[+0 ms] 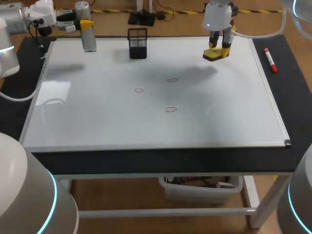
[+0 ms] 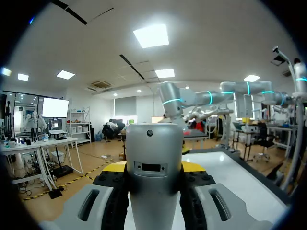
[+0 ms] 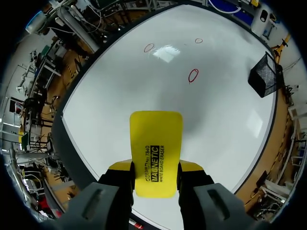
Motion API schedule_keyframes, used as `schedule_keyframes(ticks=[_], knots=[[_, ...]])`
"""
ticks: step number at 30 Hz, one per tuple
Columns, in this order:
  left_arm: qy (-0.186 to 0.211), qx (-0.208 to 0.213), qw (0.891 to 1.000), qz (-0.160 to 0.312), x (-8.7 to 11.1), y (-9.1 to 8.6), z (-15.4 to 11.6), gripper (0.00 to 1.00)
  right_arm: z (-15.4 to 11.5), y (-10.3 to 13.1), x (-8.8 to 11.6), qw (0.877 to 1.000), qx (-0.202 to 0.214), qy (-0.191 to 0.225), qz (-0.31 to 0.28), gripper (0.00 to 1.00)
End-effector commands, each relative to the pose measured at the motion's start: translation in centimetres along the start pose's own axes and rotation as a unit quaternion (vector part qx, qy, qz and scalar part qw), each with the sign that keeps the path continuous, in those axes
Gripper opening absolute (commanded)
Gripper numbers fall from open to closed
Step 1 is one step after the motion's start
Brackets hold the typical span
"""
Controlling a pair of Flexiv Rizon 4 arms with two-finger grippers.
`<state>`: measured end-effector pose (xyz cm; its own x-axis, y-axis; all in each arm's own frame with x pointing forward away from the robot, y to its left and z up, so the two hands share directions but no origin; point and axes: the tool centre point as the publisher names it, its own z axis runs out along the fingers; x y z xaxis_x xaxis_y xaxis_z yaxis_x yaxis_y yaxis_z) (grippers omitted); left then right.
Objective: Pick up the inspection probe, press it on each red-marked spot on the whiteboard one by one, put down the probe, pick up the eraser, and wipe off all the red marks.
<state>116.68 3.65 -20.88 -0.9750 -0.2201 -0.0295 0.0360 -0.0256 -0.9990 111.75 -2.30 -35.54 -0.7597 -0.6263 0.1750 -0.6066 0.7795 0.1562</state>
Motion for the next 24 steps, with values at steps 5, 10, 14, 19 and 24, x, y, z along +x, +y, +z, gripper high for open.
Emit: schedule_keyframes(ticks=[5,10,14,19,24], knots=[[-0.004,-0.002,1.0,0.001,0.3,-0.2,0.1,0.0,-0.3,0.1,0.2,1.0,0.003,0.0,-0.001,0.0],[-0.004,-0.002,1.0,0.001,0.3,-0.2,0.1,0.0,-0.3,0.1,0.2,1.0,0.003,0.0,-0.001,0.0],[0.009,-0.009,1.0,0.003,1.6,-0.2,0.9,0.0,-0.3,0.1,0.2,1.0,0.003,0.0,-0.001,0.0],[0.023,-0.002,1.0,0.004,3.6,-0.2,1.4,0.0,-0.3,0.1,0.2,1.0,0.003,0.0,-0.001,0.0],[0.045,0.006,0.999,0.009,5.6,-0.4,1.9,0.0,-0.3,0.1,0.2,1.0,0.003,0.0,-0.001,0.0]])
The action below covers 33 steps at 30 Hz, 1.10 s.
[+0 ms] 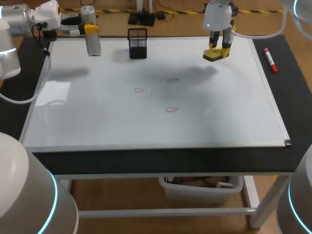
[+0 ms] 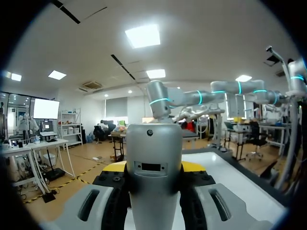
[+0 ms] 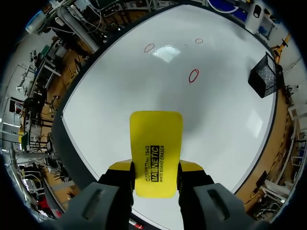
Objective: Pick up the inspection probe, press it on each red-marked spot on the whiteboard one by one, put down the probe, pick up the eraser, and wipe off all the red marks.
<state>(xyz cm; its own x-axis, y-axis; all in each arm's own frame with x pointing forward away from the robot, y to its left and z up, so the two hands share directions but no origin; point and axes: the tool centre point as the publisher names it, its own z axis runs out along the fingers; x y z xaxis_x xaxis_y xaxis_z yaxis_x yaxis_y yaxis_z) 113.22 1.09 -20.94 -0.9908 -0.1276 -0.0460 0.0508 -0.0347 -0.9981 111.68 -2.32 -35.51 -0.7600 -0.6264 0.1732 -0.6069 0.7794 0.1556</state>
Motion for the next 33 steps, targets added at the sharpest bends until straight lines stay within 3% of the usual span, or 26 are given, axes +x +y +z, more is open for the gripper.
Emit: schedule_keyframes(ticks=[1,13,21,33], knots=[[0.002,0.001,1.0,0.006,2.0,-0.6,0.4,0.0,-0.3,0.1,0.2,1.0,0.002,0.001,-0.001,0.0],[0.067,0.028,0.997,0.013,7.1,-1.2,3.2,0.0,-0.3,0.1,0.2,1.0,0.002,0.001,-0.001,0.0],[0.11,0.035,0.993,-0.001,10.5,-0.1,5.1,0.0,-0.3,0.1,0.2,1.0,0.002,0.001,-0.001,0.0],[0.166,0.046,0.985,-0.016,13.9,1.7,8.0,0.0,-0.3,0.1,0.2,1.0,0.002,0.001,-0.001,0.0]])
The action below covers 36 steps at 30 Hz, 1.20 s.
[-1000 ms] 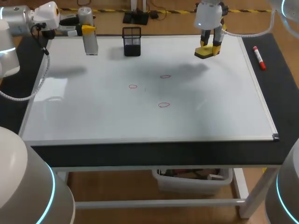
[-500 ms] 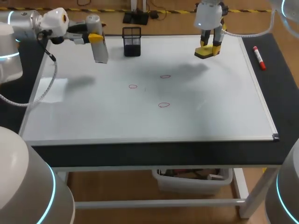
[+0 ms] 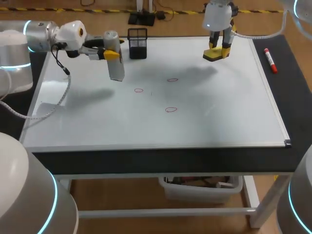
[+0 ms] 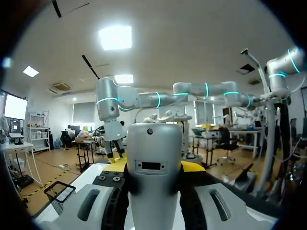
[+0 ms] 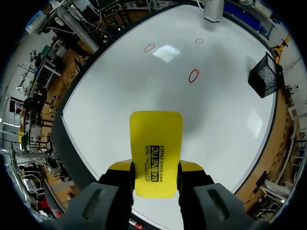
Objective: Pick up the inspection probe, press it on each red-marked spot on the whiteboard one by one, put down the probe, pick up the eraser, and wipe off all the red marks.
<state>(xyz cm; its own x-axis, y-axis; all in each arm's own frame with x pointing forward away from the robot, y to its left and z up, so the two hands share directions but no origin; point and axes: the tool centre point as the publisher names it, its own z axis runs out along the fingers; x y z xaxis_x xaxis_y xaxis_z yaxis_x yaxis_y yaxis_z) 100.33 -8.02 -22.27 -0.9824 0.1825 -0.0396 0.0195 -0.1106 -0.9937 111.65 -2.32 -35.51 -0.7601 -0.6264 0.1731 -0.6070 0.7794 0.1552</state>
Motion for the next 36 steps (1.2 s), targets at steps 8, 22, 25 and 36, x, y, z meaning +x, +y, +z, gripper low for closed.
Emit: schedule_keyframes(ticks=[8,22,25,36], knots=[[0.043,0.01,0.999,0.001,0.0,1.9,2.0,0.0,-0.3,0.0,0.1,1.0,0.002,0.001,-0.001,0.0],[0.079,0.006,0.997,-0.004,-0.4,4.3,3.9,0.0,-0.3,0.0,0.1,1.0,0.002,0.001,-0.001,0.0],[0.085,0.004,0.996,-0.01,-0.7,4.9,4.4,0.0,-0.3,0.0,0.1,1.0,0.002,0.001,-0.001,0.0],[0.095,0.008,0.995,-0.023,-1.1,5.9,5.2,0.0,-0.3,0.0,0.1,1.0,0.002,0.001,-0.001,0.0]])
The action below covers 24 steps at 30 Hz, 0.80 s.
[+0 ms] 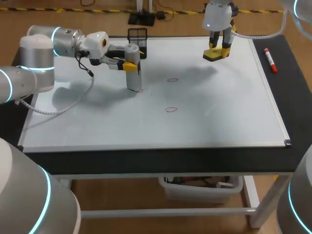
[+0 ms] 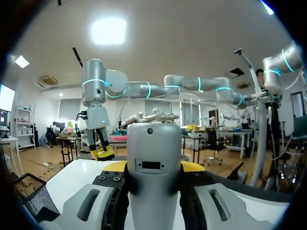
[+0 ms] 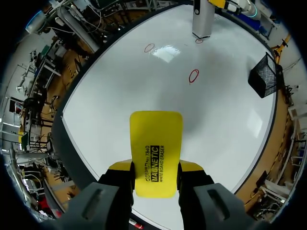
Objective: Pick up the inspection probe, press it on each red-marked spot on the whiteboard one by one, put down the probe, pick up the eraser, and wipe off all the red marks.
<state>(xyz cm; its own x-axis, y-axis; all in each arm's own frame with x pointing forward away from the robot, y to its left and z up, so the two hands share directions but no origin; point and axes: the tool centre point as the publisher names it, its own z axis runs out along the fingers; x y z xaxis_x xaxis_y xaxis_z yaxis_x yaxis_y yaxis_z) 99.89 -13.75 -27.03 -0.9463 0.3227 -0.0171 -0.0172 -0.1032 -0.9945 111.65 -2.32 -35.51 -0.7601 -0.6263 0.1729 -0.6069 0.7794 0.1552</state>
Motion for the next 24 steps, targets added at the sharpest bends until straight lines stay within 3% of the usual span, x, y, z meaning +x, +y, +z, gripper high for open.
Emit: schedule_keyframes(ticks=[1,24], knots=[[0.024,0.007,1.0,-0.005,-0.72,0.52,-0.05,0.0,-0.29,0.04,0.13,1.0,0.002,0.001,-0.001,0.0],[0.025,0.005,0.999,-0.028,-1.41,1.32,0.49,0.0,-0.29,0.04,0.13,1.0,0.002,0.001,-0.001,0.0]])
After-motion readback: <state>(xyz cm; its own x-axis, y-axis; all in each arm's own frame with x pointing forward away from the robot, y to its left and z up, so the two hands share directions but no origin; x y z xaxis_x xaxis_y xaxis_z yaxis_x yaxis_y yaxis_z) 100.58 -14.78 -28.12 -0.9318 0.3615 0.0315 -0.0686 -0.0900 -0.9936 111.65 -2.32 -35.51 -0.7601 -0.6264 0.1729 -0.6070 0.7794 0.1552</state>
